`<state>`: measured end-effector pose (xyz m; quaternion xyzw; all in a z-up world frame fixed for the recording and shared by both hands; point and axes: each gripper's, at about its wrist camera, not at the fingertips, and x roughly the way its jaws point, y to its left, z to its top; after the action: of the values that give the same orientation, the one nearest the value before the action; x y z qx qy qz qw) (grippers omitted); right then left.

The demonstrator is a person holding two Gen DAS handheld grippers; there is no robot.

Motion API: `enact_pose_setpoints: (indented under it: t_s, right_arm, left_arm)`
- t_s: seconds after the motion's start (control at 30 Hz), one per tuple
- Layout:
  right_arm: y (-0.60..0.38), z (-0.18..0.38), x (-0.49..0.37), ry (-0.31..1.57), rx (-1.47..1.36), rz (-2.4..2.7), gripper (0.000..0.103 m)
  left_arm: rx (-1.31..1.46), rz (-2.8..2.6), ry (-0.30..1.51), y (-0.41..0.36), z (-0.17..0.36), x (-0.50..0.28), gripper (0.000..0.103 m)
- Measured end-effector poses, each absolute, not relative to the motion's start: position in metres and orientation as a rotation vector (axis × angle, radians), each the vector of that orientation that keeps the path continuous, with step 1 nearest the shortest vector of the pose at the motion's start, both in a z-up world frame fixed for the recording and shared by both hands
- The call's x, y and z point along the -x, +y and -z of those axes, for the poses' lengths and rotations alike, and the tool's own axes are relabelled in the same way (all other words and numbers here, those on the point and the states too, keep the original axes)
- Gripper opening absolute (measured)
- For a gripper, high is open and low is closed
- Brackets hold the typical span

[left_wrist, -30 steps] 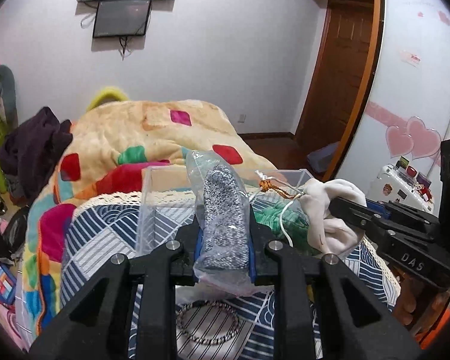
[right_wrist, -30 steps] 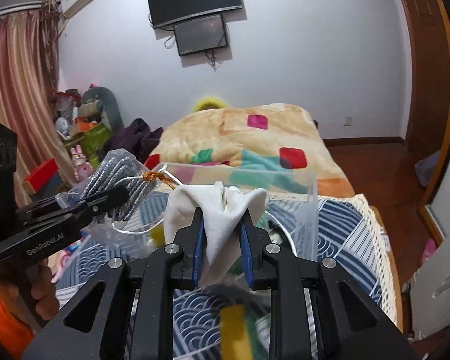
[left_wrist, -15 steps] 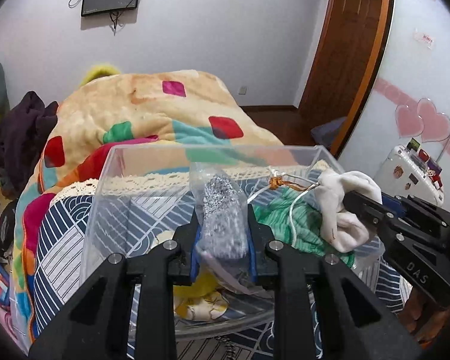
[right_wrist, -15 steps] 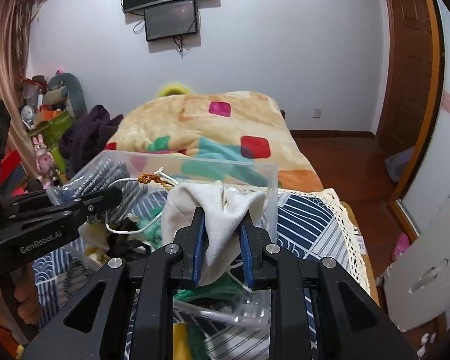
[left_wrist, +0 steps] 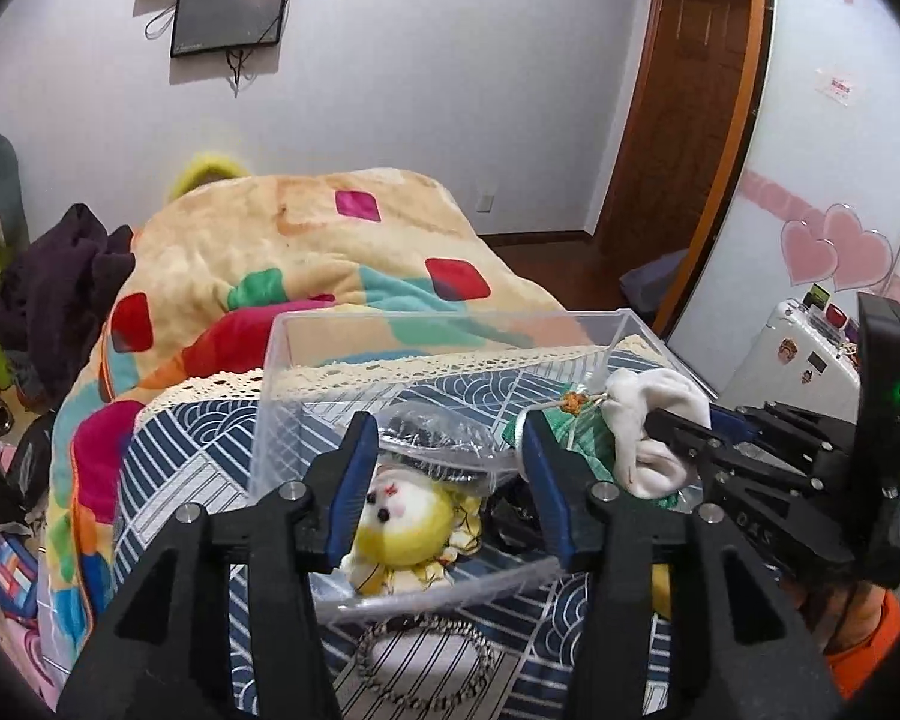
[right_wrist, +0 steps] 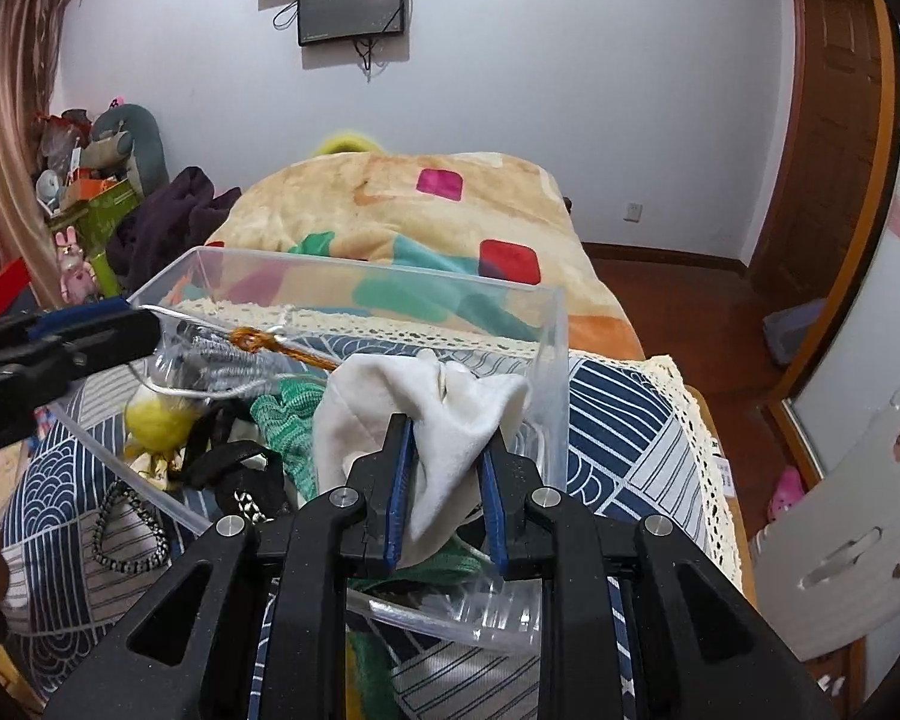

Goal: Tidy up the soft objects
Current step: 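Lower the sock and the silver-item bag into the clear box and release both, then grasp the yellow sponge with the right tool while the left tool grasps the braided bracelet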

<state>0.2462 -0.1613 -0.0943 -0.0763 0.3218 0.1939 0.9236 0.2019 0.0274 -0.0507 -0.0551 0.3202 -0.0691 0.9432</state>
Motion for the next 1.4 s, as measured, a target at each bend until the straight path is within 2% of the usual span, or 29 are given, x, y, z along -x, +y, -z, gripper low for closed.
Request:
enact_pose_setpoints:
  t_s: [0.57, 0.67, 0.7, 0.73, 0.83, 1.07, 1.4]
  right_arm:
    - [-0.162, 0.095, -0.244, 0.682, 0.170, -0.407, 0.021]
    - [-0.165, 0.093, -0.239, 0.696, 0.148, -0.438, 0.028]
    - [-0.167, 0.091, -0.234, 0.693, 0.141, -0.446, 0.036]
    - [-0.168, 0.090, -0.231, 0.685, 0.140, -0.446, 0.048]
    - [-0.172, 0.083, -0.213, 0.634, 0.142, -0.457, 0.065]
    - [-0.174, 0.079, -0.189, 0.607, 0.145, -0.504, 0.069]
    - [-0.170, 0.119, -0.184, 0.726, 0.153, -0.527, 0.070]
  left_arm:
    - [0.050, 0.140, 0.636, 0.038, 0.053, -0.151, 0.066]
    - [0.058, 0.119, 0.651, 0.043, 0.060, -0.148, 0.067]
    - [0.061, 0.120, 0.660, 0.044, 0.062, -0.147, 0.067]
    - [0.064, 0.118, 0.670, 0.045, 0.067, -0.146, 0.067]
    - [0.044, 0.093, 0.672, 0.044, 0.074, -0.141, 0.071]
    - [0.097, 0.116, 0.735, 0.043, 0.096, -0.137, 0.071]
    - [0.051, 0.147, 0.847, 0.022, 0.125, -0.138, 0.071]
